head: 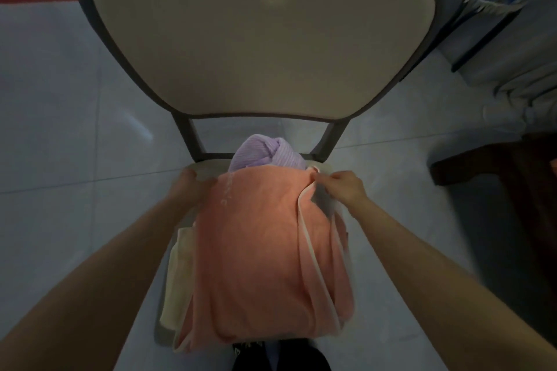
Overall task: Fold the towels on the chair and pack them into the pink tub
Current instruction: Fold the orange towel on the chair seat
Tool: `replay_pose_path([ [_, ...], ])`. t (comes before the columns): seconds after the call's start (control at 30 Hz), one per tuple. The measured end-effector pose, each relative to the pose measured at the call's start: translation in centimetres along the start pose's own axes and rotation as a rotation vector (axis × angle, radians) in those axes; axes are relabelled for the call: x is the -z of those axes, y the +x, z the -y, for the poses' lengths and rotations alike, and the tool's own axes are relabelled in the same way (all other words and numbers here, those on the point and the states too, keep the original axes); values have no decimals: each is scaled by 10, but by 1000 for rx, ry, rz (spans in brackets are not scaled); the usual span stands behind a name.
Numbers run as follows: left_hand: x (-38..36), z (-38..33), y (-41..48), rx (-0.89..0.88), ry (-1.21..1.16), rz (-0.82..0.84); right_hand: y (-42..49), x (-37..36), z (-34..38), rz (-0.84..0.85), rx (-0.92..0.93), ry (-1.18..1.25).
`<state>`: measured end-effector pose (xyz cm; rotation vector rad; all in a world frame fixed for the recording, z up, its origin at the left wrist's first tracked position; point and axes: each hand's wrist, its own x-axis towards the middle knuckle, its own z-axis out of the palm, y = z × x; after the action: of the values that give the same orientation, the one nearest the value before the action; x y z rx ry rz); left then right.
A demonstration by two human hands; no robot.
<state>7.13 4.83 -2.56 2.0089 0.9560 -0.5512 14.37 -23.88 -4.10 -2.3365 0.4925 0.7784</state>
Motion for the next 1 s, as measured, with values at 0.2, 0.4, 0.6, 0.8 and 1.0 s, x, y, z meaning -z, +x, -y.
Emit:
replay_pose_path([
  [0.2, 2, -7, 13, 212, -464, 217, 33, -17, 13, -46, -80, 76],
  [0.4, 30, 7, 7, 340, -573, 532, -3, 14, 8, 369, -128, 603],
  [0.6, 33, 45, -1, 249, -253, 642, -30, 41, -51, 850, -86, 314],
  [0.8, 18, 35, 1, -77, -340, 742, -16, 17, -46, 262, 27, 114],
  [1.0, -8, -19, -14, -327, 23, 343, -5, 9, -39, 303, -232, 14],
])
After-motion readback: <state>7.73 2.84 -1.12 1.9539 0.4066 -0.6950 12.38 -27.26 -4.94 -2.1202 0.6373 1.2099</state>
